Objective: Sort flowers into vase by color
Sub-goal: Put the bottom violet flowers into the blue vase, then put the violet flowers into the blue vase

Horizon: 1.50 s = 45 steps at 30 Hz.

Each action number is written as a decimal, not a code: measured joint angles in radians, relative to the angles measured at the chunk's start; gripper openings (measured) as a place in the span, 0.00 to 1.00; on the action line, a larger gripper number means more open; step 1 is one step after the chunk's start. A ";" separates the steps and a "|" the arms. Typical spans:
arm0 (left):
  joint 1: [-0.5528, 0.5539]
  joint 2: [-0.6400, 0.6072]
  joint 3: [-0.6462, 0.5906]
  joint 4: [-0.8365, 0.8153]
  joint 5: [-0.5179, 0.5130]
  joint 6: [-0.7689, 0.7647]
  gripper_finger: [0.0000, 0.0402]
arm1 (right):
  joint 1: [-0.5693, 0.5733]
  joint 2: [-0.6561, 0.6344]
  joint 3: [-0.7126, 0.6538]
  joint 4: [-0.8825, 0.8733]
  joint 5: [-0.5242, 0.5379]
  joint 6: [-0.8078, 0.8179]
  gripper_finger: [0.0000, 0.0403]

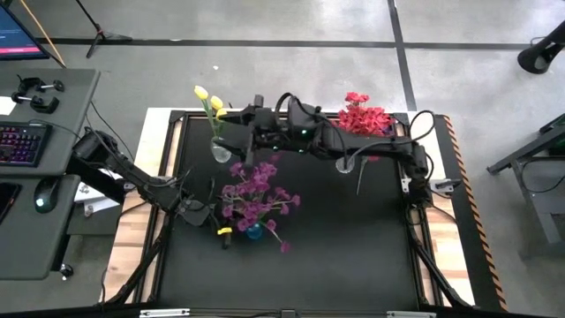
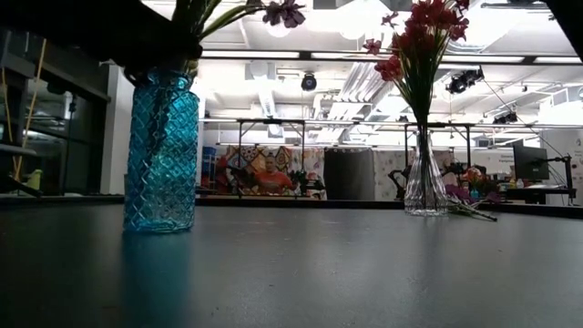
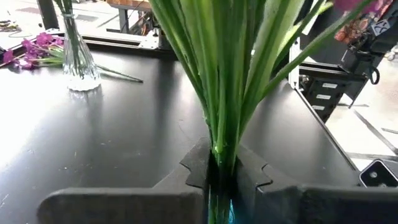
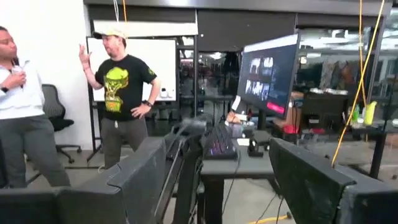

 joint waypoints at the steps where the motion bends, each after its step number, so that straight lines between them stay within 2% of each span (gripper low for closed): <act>1: 0.000 0.001 0.000 0.002 0.002 0.000 0.07 | 0.000 -0.013 0.000 -0.007 0.000 -0.007 0.68; 8: -0.001 0.004 -0.005 -0.003 0.019 0.000 0.19 | 0.001 -0.041 0.000 -0.076 0.000 -0.022 0.68; 14: -0.001 -0.005 -0.005 0.005 0.077 -0.009 0.29 | 0.001 -0.041 0.000 -0.105 0.000 -0.024 0.68; 20: -0.001 -0.079 -0.003 0.000 0.094 -0.015 0.38 | 0.001 -0.040 0.000 -0.113 0.000 -0.024 0.68; 26: -0.001 -0.177 -0.002 -0.093 0.101 -0.007 0.45 | 0.001 -0.040 0.000 -0.116 0.000 -0.024 0.68; 33: -0.001 -0.274 -0.001 -0.214 0.146 -0.010 0.48 | 0.001 -0.040 0.000 -0.117 0.000 -0.024 0.68; 45: -0.001 -0.382 -0.001 -0.440 0.232 -0.036 0.49 | 0.001 -0.039 0.000 -0.132 0.000 -0.024 0.68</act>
